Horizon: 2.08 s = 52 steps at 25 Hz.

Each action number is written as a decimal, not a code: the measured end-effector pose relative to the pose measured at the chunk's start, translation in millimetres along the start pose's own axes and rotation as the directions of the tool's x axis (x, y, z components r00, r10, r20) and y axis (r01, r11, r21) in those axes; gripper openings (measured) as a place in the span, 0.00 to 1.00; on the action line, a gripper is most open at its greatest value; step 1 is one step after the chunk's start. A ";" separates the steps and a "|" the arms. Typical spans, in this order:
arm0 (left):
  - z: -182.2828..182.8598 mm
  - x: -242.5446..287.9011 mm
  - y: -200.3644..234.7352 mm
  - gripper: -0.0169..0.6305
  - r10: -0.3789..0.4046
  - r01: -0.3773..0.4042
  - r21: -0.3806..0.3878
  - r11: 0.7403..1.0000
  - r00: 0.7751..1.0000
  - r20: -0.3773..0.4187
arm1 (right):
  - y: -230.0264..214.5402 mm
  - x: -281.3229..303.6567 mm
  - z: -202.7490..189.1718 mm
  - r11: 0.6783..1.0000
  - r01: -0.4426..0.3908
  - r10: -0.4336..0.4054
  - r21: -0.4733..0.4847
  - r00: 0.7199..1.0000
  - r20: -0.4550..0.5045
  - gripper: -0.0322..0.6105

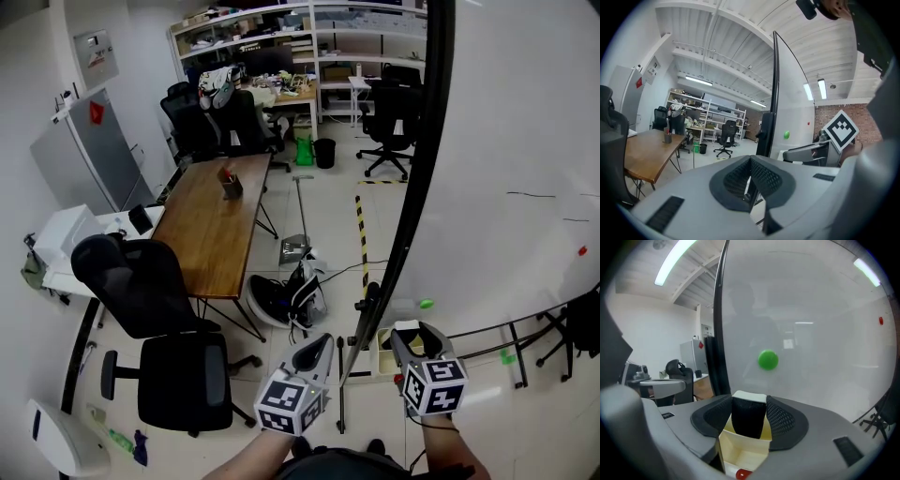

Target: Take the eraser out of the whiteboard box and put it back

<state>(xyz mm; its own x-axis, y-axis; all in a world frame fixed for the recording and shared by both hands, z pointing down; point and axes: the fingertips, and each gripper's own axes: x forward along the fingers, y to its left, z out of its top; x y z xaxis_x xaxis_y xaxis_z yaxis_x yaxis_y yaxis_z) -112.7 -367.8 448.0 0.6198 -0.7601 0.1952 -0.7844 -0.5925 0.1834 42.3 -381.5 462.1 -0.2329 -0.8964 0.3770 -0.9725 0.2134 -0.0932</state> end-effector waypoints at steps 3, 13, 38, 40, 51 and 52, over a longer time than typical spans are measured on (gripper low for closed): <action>36.1 -12.2 -13.0 0.07 -0.011 0.011 0.010 1.000 0.997 0.073 | 5.1 -32.3 39.1 1.000 -0.028 0.028 -0.006 0.994 0.103 0.44; 118.5 -49.5 -59.3 0.07 -0.094 0.069 0.123 0.990 0.972 0.213 | 24.0 -116.5 127.3 0.994 -0.101 0.108 -0.040 0.939 0.327 0.44; 107.7 -67.2 -87.1 0.06 -0.087 0.064 0.127 0.990 0.978 0.187 | 22.4 -163.8 132.3 0.993 -0.110 0.120 -0.048 0.923 0.366 0.44; 108.0 -67.6 -89.4 0.07 -0.081 0.059 0.117 0.991 0.978 0.194 | 20.9 -166.1 131.1 0.992 -0.115 0.124 -0.046 0.922 0.366 0.44; 94.9 -63.6 -117.3 0.07 -0.007 -0.009 0.089 0.996 0.984 0.178 | -7.4 -180.8 122.6 0.987 -0.158 0.162 -0.040 0.919 0.360 0.44; 93.4 -63.2 -121.8 0.07 0.003 -0.019 0.088 0.996 0.984 0.180 | -11.2 -181.9 120.3 0.985 -0.167 0.170 -0.039 0.919 0.357 0.44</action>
<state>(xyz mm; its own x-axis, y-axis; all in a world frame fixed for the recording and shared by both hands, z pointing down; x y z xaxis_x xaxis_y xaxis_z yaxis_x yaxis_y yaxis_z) -58.6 -272.5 323.3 0.6034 -0.7972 0.0195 -0.7949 -0.5994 0.0940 95.9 -267.5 283.6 -0.3783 -0.9257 0.0018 -0.9192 0.3754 -0.1186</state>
